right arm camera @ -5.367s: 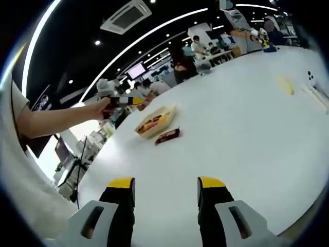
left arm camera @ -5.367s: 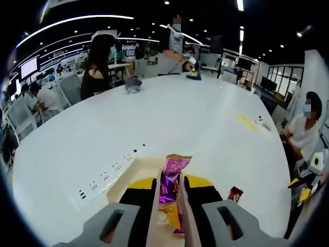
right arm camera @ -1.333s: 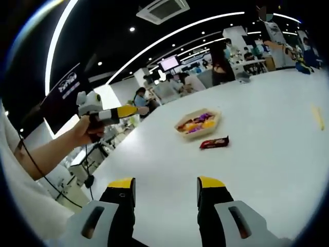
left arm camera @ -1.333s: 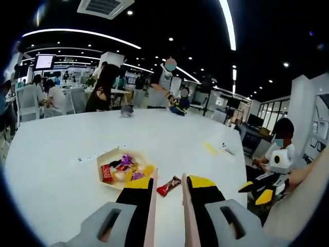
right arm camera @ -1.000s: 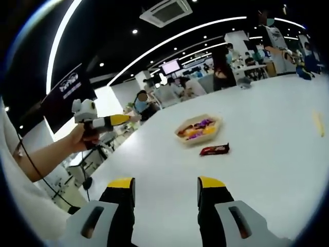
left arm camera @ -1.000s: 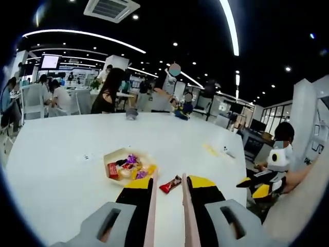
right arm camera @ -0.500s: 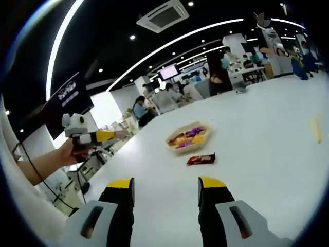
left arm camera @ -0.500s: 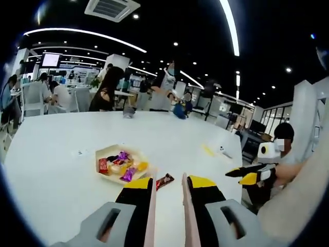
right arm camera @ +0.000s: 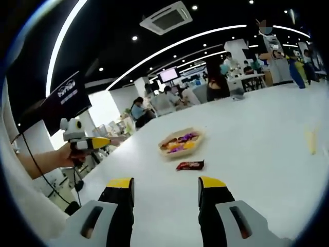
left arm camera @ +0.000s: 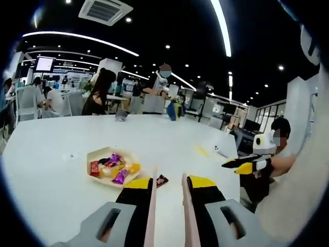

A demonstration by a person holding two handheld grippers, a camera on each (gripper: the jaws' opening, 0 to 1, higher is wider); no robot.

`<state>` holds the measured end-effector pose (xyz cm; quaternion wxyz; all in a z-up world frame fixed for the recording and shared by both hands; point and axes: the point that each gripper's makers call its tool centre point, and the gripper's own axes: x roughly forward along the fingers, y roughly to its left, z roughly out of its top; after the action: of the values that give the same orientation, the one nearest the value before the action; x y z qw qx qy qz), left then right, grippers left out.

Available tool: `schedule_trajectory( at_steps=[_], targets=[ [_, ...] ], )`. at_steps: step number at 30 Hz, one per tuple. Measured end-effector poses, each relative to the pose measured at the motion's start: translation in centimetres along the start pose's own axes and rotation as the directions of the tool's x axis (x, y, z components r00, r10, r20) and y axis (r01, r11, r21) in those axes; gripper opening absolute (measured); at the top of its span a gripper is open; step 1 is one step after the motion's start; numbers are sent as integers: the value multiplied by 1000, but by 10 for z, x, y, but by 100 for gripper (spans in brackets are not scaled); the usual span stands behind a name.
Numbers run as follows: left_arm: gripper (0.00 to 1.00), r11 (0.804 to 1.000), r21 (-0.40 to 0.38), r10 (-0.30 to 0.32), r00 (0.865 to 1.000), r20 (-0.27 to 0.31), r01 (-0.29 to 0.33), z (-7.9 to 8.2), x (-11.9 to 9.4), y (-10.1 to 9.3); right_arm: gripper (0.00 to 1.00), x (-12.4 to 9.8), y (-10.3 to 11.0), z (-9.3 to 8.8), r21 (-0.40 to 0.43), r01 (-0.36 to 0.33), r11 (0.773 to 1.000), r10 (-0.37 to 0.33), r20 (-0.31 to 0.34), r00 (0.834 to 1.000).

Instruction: Place the target food into the container with the food tongs after gripping and lifting it, then release it inside without dropping or visibly crushing the food.

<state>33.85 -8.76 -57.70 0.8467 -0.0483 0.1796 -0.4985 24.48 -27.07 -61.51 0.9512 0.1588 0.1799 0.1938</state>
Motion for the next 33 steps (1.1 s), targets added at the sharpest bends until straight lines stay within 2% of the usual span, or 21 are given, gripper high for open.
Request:
schedule_trajectory(
  at_steps=[3, 8, 10, 12, 17, 20, 22, 26, 29, 32, 33],
  targets=[
    [25, 1000, 27, -15, 1000, -18, 15, -3, 7, -2, 50, -5, -3, 2, 13, 7, 1000, -6, -2, 1000],
    [25, 994, 89, -54, 997, -53, 59, -9, 20, -4, 50, -9, -6, -1, -30, 0, 1000, 0, -23, 1000],
    [25, 990, 118, -64, 996, -63, 71, -11, 26, -1, 50, -10, -7, -7, -36, 2, 999, -4, -45, 999],
    [25, 989, 124, -72, 994, -77, 81, -12, 30, 1, 50, -11, -5, -18, -19, 0, 1000, -2, -93, 996],
    [25, 976, 180, -103, 988, -115, 123, -19, 35, 4, 50, -13, 5, -22, -58, -23, 998, 16, -120, 993],
    [25, 970, 195, -119, 983, -141, 145, -25, 39, 6, 50, -15, 3, -23, -42, -5, 999, 0, -110, 994],
    [25, 961, 222, -129, 975, -180, 168, -30, 43, 6, 50, -18, 5, -23, -26, 11, 1000, -13, -105, 994],
    [25, 954, 239, -140, 973, -183, 183, -27, 51, 5, 50, -20, 14, -26, -36, 9, 999, -13, -104, 995],
    [25, 953, 233, -153, 972, -179, 193, -27, 59, 6, 50, -19, 14, -26, -49, 23, 999, -28, -92, 995],
    [26, 946, 241, -168, 965, -204, 215, -29, 71, 7, 50, -21, 16, -26, 7, 49, 999, -49, -79, 996],
    [26, 945, 243, -169, 964, -206, 217, -29, 71, 7, 50, -21, 20, -28, 18, 39, 999, -38, -81, 996]
  ],
)
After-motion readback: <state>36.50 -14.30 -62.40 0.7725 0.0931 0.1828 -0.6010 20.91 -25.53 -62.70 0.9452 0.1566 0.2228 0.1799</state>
